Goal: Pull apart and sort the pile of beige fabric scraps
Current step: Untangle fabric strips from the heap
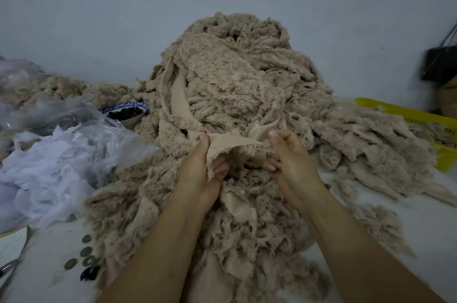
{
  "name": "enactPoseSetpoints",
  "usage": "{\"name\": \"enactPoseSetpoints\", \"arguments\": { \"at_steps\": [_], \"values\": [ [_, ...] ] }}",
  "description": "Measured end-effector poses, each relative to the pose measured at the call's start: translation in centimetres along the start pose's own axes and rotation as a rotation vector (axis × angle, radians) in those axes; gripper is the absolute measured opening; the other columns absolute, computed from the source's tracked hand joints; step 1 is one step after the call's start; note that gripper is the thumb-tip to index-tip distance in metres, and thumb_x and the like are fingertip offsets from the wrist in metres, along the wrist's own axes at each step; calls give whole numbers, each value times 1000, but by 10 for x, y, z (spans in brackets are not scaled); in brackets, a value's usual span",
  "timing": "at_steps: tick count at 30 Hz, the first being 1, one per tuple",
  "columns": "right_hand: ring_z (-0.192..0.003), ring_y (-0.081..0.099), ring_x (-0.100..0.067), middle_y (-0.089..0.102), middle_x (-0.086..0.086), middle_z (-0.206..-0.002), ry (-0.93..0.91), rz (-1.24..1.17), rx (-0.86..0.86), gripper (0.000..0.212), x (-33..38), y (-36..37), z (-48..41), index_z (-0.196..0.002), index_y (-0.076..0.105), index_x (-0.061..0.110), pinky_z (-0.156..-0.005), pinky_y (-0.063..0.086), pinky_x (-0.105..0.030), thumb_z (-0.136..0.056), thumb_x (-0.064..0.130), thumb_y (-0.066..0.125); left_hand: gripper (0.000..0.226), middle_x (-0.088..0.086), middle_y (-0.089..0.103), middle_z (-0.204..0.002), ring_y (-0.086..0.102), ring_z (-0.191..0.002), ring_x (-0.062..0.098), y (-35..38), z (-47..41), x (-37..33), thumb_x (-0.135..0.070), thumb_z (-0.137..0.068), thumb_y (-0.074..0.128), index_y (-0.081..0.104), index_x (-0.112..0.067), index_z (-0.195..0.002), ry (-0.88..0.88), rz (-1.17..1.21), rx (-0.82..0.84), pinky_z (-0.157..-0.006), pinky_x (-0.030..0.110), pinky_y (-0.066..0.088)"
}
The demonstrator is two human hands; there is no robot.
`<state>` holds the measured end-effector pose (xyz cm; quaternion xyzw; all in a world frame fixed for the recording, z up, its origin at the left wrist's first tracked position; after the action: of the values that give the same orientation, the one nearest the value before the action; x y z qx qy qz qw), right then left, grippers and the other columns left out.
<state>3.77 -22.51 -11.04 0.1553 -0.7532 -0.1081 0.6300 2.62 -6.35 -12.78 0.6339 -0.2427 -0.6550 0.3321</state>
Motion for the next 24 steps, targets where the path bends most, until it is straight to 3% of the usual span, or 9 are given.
{"name": "enactPoseSetpoints", "arguments": {
  "at_steps": [7, 10, 12, 14, 16, 18, 21, 23, 24],
  "values": [
    [-44, 35, -3, 47, 11, -55, 98, -57, 55, 19, -13, 4, 1, -95, 68, 15, -47, 40, -17, -102, 23, 53, 17, -2, 53, -56, 39, -35, 4, 2, 0, -9, -26, -95, 59, 59, -11, -90, 118, -104, 66, -35, 17, 33],
    [-52, 44, -4, 56, 7, -68, 97, -99, 76, 19, -14, 5, 0, -95, 73, 19, -56, 45, -19, -101, 18, 55, 28, 4, 68, -76, 59, -48, 8, 4, 3, -11, -28, -81, 68, 68, -6, -97, 124, -93, 76, -42, 18, 46],
    [-63, 50, -4, 60, 13, -74, 54, 43, 38, 17, -12, 0, -1, -107, 70, 24, -67, 47, -22, -102, 18, 55, 30, 8, 75, -88, 71, -66, 13, 5, 3, -11, -30, -78, 69, 77, -7, -95, 109, -84, 81, -51, 20, 54],
    [-69, 56, -2, 62, 14, -82, 14, 278, -45, 15, -10, -9, -3, -111, 65, 34, -71, 48, -24, -102, 28, 54, 33, 10, 75, -92, 73, -73, 14, 5, 4, -11, -30, -77, 69, 79, -8, -99, 102, -89, 70, -55, 22, 57],
    [-64, 55, 0, 61, 10, -83, -29, 403, -102, 10, -6, -12, -1, -101, 59, 37, -64, 49, -24, -99, 43, 52, 56, 16, 73, -108, 73, -81, 16, 4, 4, -8, -28, -77, 70, 64, -1, -126, 102, -88, 35, -64, 26, 60],
    [-56, 52, 4, 58, 18, -67, -86, 462, -45, 28, -3, -3, 3, -85, 57, 41, -54, 46, -16, -90, 67, 47, 60, 21, 67, -124, 73, -98, 23, 5, 3, -5, -25, -84, 69, 54, 3, -135, 117, -109, 35, -79, 31, 61],
    [-66, 58, 16, 64, 34, -71, -91, 583, 198, 47, -15, 27, 14, -78, 65, 54, -59, 44, -7, -73, 92, 38, 28, 13, 74, -107, 72, -98, 25, 10, 4, 1, -22, -89, 67, 69, -6, -111, 139, -162, 100, -81, 33, 60],
    [-70, 62, 10, 68, 27, -75, -70, 634, 225, 51, -25, 33, 12, -77, 68, 45, -67, 47, -17, -75, 88, 42, 25, 13, 73, -96, 71, -88, 25, 14, 7, 7, -28, -85, 69, 71, -9, -102, 130, -220, 116, -73, 33, 61],
    [-69, 63, 5, 69, 21, -73, -72, 632, 194, 46, -26, 31, 9, -74, 68, 38, -68, 48, -23, -84, 77, 46, 30, 14, 71, -93, 70, -85, 25, 15, 8, 10, -30, -85, 69, 68, -7, -104, 127, -242, 115, -71, 33, 60]
  ]
}}
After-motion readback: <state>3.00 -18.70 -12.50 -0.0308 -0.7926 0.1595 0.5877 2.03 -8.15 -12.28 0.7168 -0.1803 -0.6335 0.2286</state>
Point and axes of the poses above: each hand's wrist, its own z-axis away from the middle knuckle, its own y-axis out of the palm, x = y × z, the point moved 8 cm from there along -z, towards the middle knuckle
